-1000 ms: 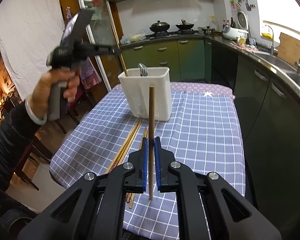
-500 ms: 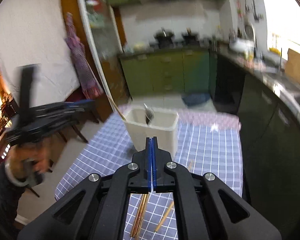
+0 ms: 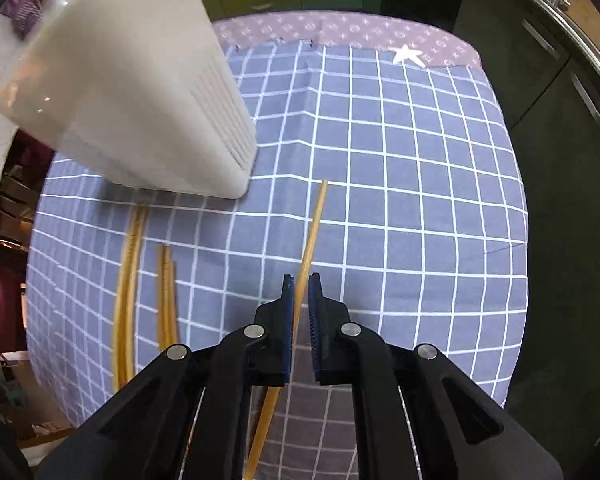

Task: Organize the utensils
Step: 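Lower the chopstick into the white holder and open the right gripper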

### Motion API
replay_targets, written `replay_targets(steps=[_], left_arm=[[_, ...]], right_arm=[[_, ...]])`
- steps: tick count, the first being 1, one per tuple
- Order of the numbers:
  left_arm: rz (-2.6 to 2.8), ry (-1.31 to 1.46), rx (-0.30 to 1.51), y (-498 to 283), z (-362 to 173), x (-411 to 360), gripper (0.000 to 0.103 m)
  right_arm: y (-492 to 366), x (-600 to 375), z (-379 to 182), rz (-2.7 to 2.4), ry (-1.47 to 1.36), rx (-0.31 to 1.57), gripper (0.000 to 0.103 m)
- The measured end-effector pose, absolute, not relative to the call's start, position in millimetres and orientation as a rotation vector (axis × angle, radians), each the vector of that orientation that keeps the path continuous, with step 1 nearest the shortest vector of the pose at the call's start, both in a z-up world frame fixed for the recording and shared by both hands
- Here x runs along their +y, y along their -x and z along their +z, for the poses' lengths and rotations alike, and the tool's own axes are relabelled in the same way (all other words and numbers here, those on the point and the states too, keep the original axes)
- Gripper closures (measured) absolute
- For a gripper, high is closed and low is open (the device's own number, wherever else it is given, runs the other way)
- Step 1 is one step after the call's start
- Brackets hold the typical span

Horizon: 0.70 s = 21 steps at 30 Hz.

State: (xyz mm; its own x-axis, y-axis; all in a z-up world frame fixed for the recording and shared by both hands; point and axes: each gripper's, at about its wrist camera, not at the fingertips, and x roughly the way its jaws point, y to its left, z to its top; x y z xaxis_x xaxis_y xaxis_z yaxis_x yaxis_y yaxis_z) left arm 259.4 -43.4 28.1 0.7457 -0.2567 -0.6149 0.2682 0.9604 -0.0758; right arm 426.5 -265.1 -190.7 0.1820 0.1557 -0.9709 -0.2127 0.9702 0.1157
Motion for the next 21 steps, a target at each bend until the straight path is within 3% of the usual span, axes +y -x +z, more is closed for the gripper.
replay_targets(steps=[9,14,21], left_arm=[[-0.303,-0.015,0.665,-242.2,29.4,-36.6,0.092],[-0.301,-0.013,0.665,-241.9,29.3,-35.8,0.092],[-0.297,-0.02,0.668,-233.4,31.1,-34.0,0.091]], right_arm=[[-433.8,-250.0,-208.3,0.21,0.099,1.397,0.088],[-425.4,-244.2,-208.5,0.203,0.097,1.358,0.095],[-390.8,-275.5,-147.3,0.274,-0.012,1.181,0.096]])
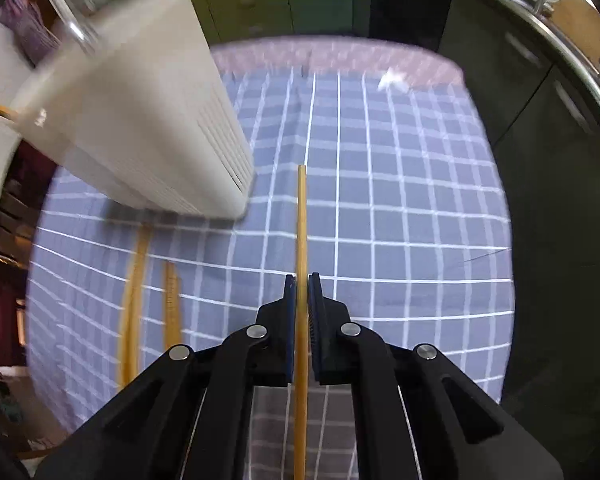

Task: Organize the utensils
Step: 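Lower the chopstick into the white holder and open the right gripper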

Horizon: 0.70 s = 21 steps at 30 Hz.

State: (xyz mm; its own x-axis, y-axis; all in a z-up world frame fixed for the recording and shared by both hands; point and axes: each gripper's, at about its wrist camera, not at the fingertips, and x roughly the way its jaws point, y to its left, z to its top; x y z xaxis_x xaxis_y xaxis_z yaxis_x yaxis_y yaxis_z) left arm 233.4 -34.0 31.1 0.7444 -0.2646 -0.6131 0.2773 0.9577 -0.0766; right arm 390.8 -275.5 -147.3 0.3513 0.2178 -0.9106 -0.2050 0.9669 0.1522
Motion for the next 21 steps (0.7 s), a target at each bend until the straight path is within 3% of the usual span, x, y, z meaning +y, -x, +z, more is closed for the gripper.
replay_targets(steps=[4,21], left_arm=[[-0.296,-0.018,0.665,-225.7,32.9,-33.2,0.085],[-0.299,-0.042,0.675,-221.2,30.5,-39.0,0.085]], right_arm=[[-361.5,-290.0,-85.8,0.313,-0.022,1.046,0.096],[-328.6,-275.2,75.4,0.427,-0.03,0.772,0.096]])
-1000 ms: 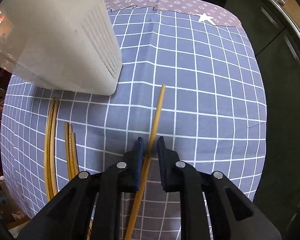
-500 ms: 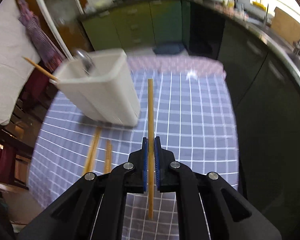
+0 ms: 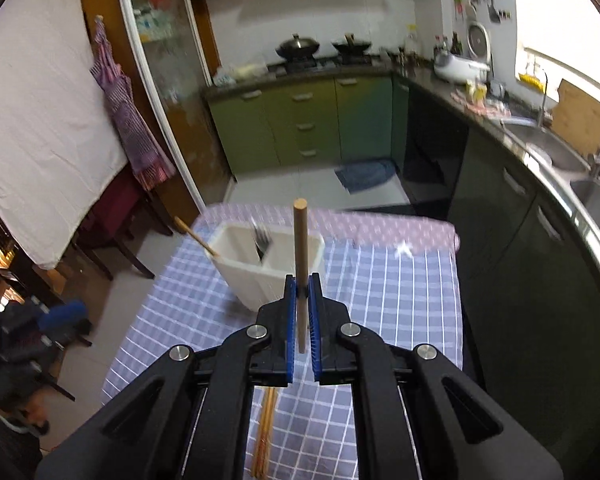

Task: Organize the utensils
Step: 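Lower the chopstick into the white holder and open the right gripper, then move the left gripper down to the wooden chopsticks on the cloth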

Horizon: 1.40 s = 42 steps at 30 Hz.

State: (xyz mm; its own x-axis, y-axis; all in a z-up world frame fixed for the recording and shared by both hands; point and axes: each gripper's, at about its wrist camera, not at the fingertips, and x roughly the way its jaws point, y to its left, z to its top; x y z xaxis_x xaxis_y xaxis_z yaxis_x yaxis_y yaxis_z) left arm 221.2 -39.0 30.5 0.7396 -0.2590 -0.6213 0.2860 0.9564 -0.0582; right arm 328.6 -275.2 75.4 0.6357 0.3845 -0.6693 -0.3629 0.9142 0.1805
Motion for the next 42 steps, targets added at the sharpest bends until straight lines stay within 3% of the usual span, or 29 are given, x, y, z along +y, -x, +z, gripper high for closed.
replay_targets(steps=[7,11,21,26,28,32,33,34,42], left_arm=[[-0.302,-0.027,0.683,-219.0,27.0,-31.1,0.085],[-0.3,-0.021,0.692,-219.0,25.0,-26.9,0.085],[-0.287,-0.024,0.739,-225.6,11.1,-25.4,0.085],[-0.284,-0.039,0.768,-229.3,2.9,-35.2,0.085],[-0.282,-0.048,0.785,-232.3,-1.7,-41.2,0.085],[-0.267,-0.064,0.84,-243.5,-17.2,-51.6,0.085],[-0.26,-0.066,0.859,-247.0,-22.7,-54.0,0.085],[-0.253,-0.062,0.894,-253.4,-32.2,-56.6,0.085],[-0.173,-0.048,1.127,-302.8,-105.6,-78.5,0.085]], right_arm=[[-348.0,-264.8,141.8,0.401,-0.043,0.669,0.096],[-377.9,-256.2,147.0,0.371,-0.051,0.671,0.096],[-440.7,-226.9,46.2,0.359,-0.008,0.876,0.096],[-426.8,-229.6,50.6,0.398,-0.005,0.844,0.094],[-412.6,-237.5,62.5,0.418,-0.019,0.809,0.086],[-369.6,-254.0,74.6,0.472,-0.027,0.755,0.083],[-361.1,-257.2,73.5,0.481,-0.023,0.751,0.077],[-349.1,-260.4,66.3,0.494,-0.009,0.756,0.071],[-309.0,-281.3,-41.7,0.546,0.031,0.938,0.071]])
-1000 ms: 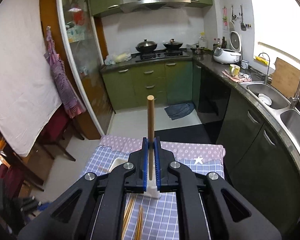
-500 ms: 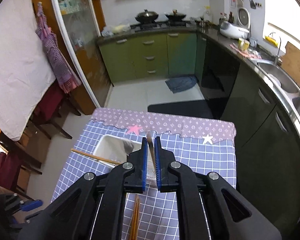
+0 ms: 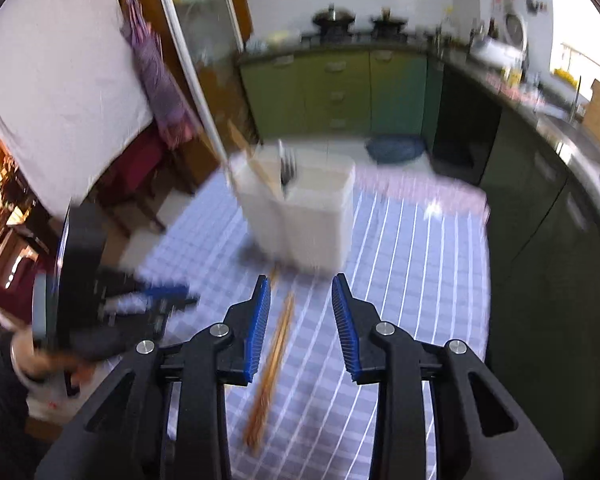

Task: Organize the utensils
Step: 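Move the left gripper down to the wooden chopsticks on the cloth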

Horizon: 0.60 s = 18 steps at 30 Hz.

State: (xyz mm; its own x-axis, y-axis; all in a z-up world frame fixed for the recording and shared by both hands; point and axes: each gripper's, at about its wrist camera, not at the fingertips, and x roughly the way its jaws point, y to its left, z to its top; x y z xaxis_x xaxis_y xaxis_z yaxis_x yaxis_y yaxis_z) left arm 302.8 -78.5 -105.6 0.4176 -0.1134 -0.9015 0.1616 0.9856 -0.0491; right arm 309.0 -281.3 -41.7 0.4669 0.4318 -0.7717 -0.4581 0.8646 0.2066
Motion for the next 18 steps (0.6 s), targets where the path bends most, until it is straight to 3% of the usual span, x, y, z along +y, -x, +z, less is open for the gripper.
replay_targets(steps=[8,18], left_arm=[[-0.103,-0.047,1.288,-336.5,-157.2,-94.5,0.085],[-0.074,-0.049,1.353,-349.4,-179.0,-97.5,0.085]], right_arm=[[-311.0,-321.6,-115.8,0.509,-0.054,1.066,0.071],[-312.7,-340.4,-134.8,0.518,-0.099,1.096,0.07]])
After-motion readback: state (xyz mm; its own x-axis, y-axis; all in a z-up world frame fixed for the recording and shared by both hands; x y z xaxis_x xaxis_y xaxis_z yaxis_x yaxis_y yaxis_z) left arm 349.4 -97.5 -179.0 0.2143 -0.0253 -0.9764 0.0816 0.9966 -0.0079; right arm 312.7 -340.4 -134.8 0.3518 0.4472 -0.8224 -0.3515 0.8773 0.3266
